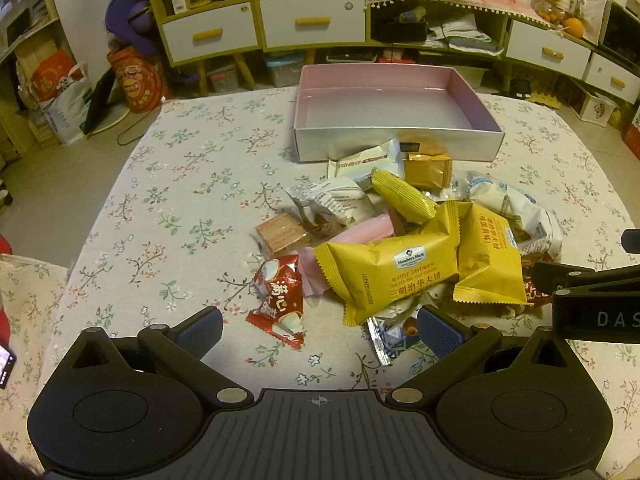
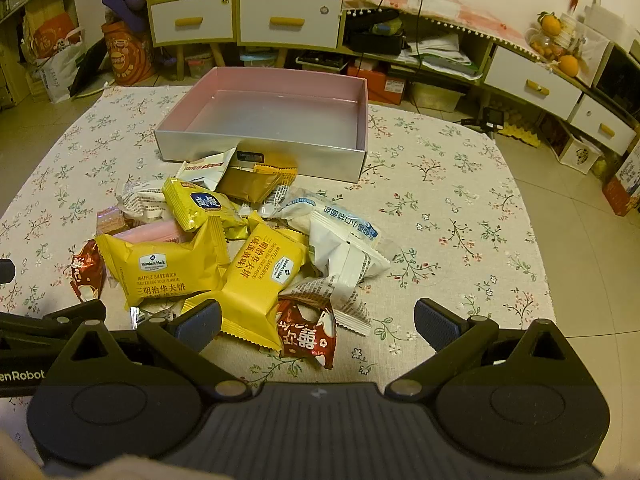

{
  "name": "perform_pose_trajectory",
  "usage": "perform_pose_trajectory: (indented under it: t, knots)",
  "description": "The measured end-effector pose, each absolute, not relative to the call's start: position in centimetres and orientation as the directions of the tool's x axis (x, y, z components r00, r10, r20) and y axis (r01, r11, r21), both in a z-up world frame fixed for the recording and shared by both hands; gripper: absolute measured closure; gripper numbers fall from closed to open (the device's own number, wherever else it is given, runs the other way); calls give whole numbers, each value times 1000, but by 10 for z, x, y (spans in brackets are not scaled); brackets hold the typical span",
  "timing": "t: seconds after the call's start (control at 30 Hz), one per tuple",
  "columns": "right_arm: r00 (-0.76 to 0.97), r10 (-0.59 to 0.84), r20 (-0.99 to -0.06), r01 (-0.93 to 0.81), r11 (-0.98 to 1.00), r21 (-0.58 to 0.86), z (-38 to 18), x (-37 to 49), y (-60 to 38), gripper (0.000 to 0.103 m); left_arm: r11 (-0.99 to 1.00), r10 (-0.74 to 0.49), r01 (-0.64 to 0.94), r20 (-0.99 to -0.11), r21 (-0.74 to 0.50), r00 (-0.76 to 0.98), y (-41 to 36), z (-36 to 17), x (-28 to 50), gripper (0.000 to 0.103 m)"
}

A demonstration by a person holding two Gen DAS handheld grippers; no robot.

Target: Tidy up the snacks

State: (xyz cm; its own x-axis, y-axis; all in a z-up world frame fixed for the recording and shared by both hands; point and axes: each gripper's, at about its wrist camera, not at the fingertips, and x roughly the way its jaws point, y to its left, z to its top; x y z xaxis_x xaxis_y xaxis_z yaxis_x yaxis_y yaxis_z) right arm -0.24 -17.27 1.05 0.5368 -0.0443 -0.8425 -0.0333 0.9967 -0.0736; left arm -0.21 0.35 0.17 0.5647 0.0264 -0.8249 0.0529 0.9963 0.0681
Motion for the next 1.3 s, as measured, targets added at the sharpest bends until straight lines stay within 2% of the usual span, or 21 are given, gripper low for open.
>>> perform_pose_trajectory:
  t: [1.03,1.3]
  knots:
    - [533,-47,-845,-37,996,-79,8,-3,-174,0,996,26,57,-830,70,558,4,-2,-3,0]
    - [532,1,-847,-78,996,-47,11,6,-185,0,991,-14,119,-820,66,572,14,1,0,0]
